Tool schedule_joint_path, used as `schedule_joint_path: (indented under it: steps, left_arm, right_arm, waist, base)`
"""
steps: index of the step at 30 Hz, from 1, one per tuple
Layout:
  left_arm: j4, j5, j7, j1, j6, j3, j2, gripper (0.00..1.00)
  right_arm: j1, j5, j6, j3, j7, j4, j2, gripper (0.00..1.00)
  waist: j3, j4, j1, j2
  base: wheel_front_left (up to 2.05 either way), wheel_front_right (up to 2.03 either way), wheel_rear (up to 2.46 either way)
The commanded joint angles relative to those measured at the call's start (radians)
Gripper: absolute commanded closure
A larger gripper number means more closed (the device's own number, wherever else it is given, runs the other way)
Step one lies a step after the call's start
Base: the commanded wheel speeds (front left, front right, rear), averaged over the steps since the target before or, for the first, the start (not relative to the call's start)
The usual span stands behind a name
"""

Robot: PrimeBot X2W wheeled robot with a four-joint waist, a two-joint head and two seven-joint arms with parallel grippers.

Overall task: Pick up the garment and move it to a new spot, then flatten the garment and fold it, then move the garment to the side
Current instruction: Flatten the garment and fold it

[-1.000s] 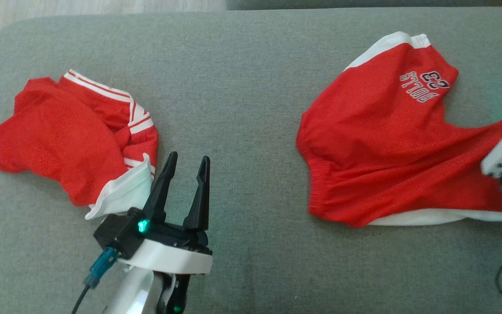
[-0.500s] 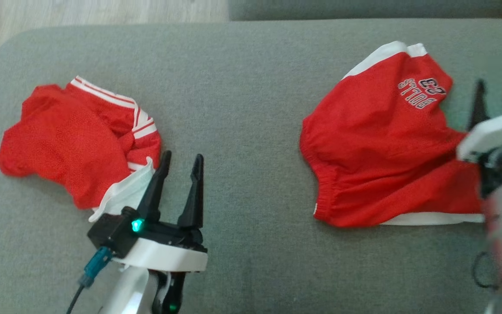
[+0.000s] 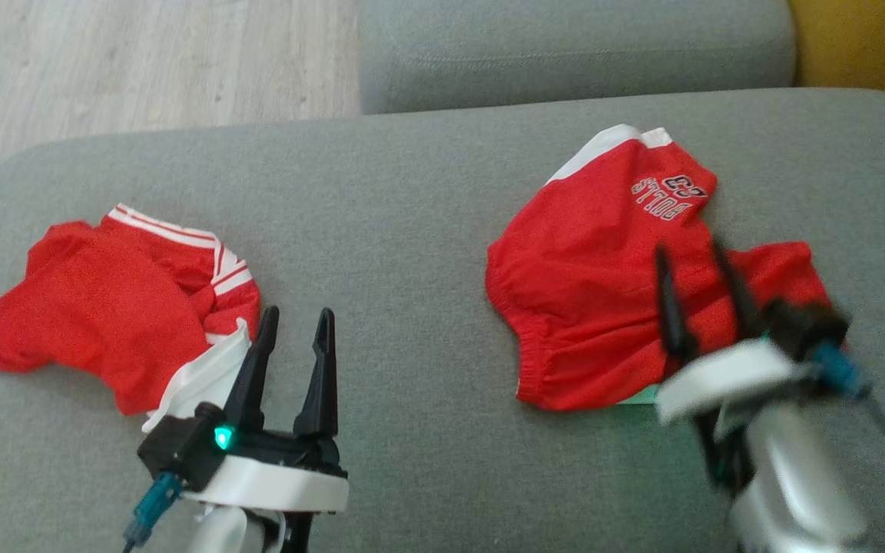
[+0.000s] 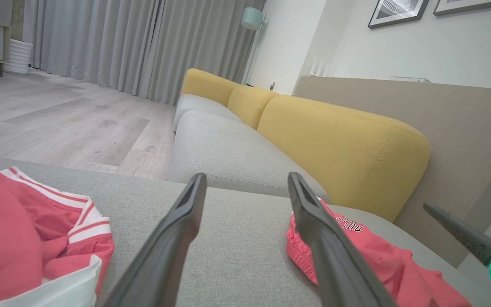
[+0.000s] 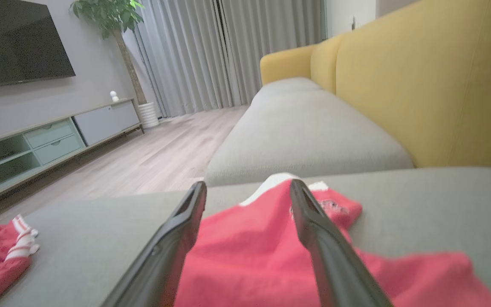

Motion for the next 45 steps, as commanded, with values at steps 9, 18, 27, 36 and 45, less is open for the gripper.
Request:
schedule_joint_path:
  steps: [9, 18, 27, 36, 45]
  left_arm:
    - [-0.033, 0.006, -0.005, -0.004, 0.002, 0.025, 0.0, 0.0]
    - [-0.034, -0.003, -0.005, -0.027, 0.002, 0.003, 0.0, 0.0]
    - [-0.02, -0.011, -0.005, -0.046, 0.002, -0.02, 0.0, 0.0]
    - [-0.019, -0.013, -0.005, -0.044, 0.002, -0.016, 0.0, 0.0]
    - [-0.025, -0.017, -0.005, -0.054, 0.002, -0.016, 0.0, 0.0]
  right_arm:
    - [0.147, -0.001, -0.001, 0.149, -0.011, -0.049, 0.005, 0.0]
    - [0.078, -0.024, -0.001, 0.24, 0.075, 0.025, 0.005, 0.0]
    - [0.002, 0.008, -0.001, 0.276, 0.136, 0.133, 0.005, 0.0]
    - [-0.019, 0.082, -0.001, 0.289, 0.139, 0.193, 0.005, 1.0]
    - [-0.081, 0.069, -0.001, 0.189, 0.079, 0.261, 0.005, 1.0]
  waist:
    - [-0.013, 0.0, 0.0002, 0.0]
    - [0.031, 0.044, 0.0002, 0.0]
    - [0.058, 0.096, 0.0002, 0.0]
    - [0.06, 0.102, 0.0002, 0.0]
    - [0.071, 0.077, 0.0002, 0.0]
  base:
    - [0.0, 0.0, 0.0]
    - [0.0, 0.0, 0.0]
    - [0.0, 0.0, 0.0]
    - [0.0, 0.0, 0.0]
    - [0.0, 0.0, 0.0]
